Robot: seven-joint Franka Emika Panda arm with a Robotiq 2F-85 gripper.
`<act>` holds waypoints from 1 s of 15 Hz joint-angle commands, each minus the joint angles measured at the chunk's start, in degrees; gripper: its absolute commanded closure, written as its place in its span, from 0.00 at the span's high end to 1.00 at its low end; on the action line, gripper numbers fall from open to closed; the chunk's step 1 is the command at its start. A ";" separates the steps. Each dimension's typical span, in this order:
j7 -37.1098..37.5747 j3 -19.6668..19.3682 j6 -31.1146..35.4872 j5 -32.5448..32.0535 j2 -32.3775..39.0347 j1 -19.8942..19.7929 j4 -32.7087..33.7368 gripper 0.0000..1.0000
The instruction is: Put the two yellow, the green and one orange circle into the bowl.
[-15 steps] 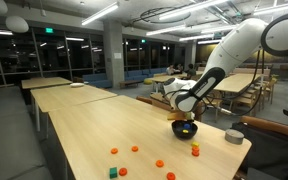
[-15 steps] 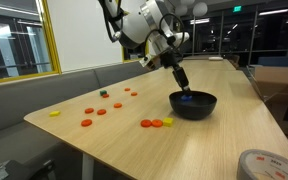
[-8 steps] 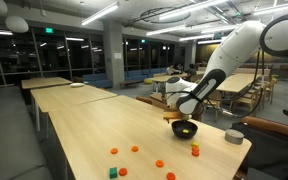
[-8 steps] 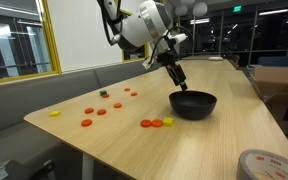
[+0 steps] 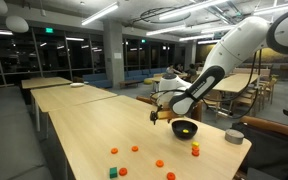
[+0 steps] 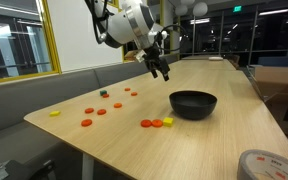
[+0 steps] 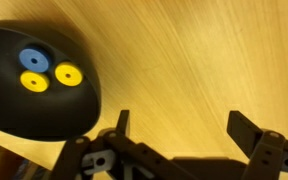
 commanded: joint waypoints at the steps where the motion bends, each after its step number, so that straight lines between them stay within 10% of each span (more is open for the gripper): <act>1: -15.24 5.63 1.39 6.60 1.64 -3.87 3.19 1.00; 12: -58.99 25.13 -4.36 20.94 14.51 -17.76 18.89 1.00; 15: -69.87 22.29 -7.55 29.00 15.76 -13.92 20.50 1.00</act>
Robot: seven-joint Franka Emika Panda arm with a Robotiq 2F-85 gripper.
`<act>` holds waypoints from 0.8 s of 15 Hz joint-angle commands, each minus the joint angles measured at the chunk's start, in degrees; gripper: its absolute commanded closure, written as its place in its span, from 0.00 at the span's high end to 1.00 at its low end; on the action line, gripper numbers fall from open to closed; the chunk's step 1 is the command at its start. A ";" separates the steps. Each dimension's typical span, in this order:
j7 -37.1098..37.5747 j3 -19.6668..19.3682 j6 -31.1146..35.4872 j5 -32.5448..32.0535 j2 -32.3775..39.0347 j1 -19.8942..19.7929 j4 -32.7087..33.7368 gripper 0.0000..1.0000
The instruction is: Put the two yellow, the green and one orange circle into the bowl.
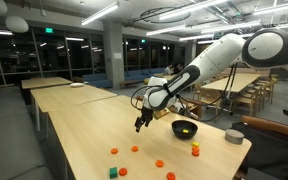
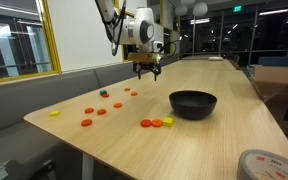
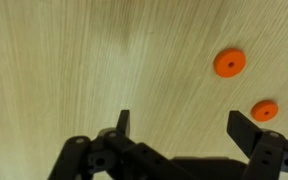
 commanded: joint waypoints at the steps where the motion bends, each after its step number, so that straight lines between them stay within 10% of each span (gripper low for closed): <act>1: -10.75 -0.55 -4.69 6.31 2.31 1.94 4.08 1.00; 12: -11.39 -8.03 -14.41 3.78 6.64 10.27 9.99 1.00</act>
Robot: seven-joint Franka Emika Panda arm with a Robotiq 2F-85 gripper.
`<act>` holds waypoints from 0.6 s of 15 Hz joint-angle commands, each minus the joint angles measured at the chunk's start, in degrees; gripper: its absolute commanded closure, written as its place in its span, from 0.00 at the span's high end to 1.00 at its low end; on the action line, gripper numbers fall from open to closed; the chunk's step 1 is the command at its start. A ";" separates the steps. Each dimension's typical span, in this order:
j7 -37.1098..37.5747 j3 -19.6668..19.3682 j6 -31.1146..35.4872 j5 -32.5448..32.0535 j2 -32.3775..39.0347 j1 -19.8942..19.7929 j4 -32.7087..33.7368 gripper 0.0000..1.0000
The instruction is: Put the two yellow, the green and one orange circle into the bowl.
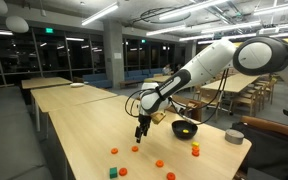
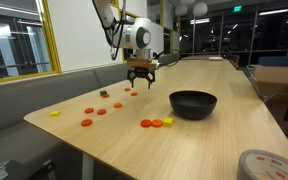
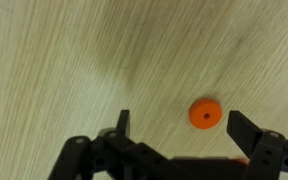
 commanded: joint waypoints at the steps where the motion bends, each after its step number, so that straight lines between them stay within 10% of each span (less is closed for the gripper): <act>1: 0.97 -2.77 -2.68 -1.75 2.65 3.49 4.73 1.00; 9: 3.90 -5.31 -2.57 -5.27 6.20 8.25 8.69 1.00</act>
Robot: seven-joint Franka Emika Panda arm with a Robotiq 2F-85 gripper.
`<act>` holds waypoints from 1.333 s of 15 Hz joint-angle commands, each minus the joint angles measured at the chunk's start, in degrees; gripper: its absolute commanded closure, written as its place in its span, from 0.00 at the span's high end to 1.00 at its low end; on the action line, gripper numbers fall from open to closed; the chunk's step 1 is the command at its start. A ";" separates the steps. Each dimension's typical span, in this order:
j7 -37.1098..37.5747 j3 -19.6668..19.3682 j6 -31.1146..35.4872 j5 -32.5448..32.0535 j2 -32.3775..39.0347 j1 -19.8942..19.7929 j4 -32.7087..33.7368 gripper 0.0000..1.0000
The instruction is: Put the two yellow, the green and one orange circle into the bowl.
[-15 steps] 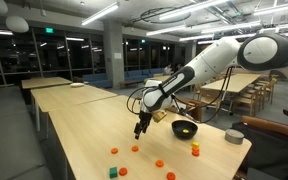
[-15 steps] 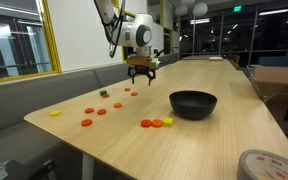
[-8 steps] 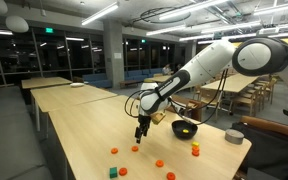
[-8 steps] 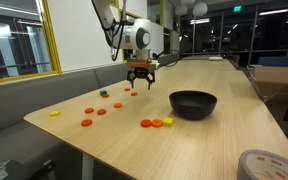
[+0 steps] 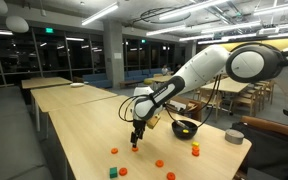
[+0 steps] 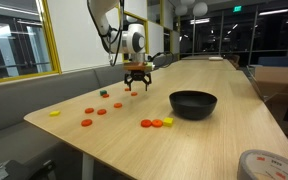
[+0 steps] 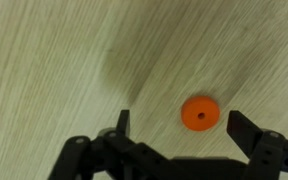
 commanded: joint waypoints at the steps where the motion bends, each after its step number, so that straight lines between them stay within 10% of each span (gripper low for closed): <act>1: 2.65 -1.87 -1.69 -2.41 2.29 2.46 4.20 1.00; 14: 5.21 -2.80 -5.06 -3.95 5.56 4.14 8.73 1.00; 15: 5.10 -2.72 -5.27 -3.87 5.67 4.05 8.91 0.75; 20: 5.27 -2.64 -6.82 -3.65 6.01 3.93 9.91 0.42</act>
